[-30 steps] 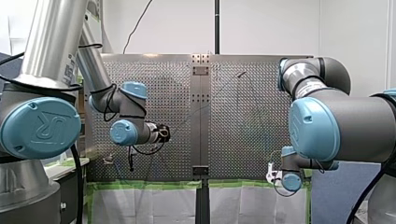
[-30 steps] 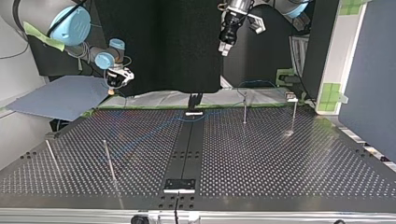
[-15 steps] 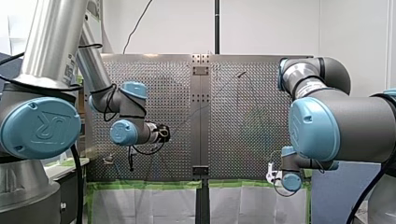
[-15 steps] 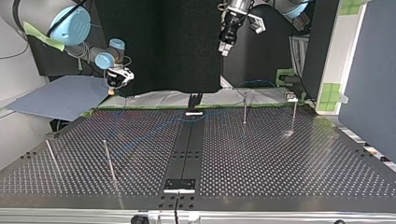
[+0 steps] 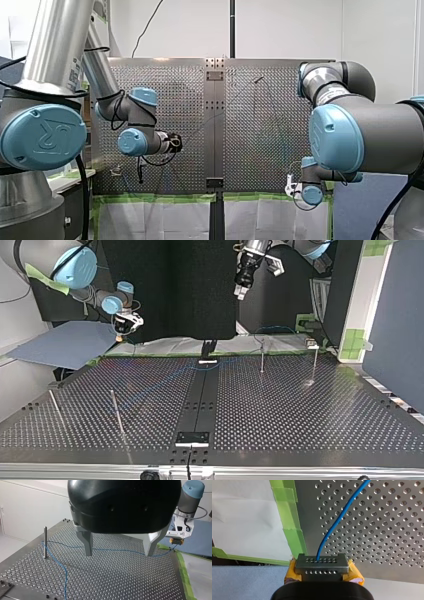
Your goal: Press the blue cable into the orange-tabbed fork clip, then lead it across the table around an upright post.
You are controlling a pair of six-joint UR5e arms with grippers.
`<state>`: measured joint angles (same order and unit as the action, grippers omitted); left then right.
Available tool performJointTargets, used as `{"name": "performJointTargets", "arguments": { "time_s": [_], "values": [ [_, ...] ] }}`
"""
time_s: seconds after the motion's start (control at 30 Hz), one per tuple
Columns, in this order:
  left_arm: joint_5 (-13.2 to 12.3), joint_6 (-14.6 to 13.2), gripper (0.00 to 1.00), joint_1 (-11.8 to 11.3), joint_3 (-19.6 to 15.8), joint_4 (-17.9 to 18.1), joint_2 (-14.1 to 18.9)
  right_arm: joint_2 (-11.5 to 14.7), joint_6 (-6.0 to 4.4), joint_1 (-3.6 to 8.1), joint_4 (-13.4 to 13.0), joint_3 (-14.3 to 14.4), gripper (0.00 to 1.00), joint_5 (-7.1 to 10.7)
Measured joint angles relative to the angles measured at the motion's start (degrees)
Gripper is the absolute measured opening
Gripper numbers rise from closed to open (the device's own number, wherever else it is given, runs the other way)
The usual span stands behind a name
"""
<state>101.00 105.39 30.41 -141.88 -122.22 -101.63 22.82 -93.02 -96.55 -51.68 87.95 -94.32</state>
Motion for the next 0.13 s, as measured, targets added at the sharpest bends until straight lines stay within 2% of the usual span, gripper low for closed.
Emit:
{"name": "performJointTargets", "arguments": {
  "time_s": [0.13],
  "values": [
    [0.0, 0.0, 1.00, 0.0, 0.0, 0.0, 0.0, 0.0, 0.00, 0.00, 0.0, 0.0, 0.00, 0.00]
  ]
}}
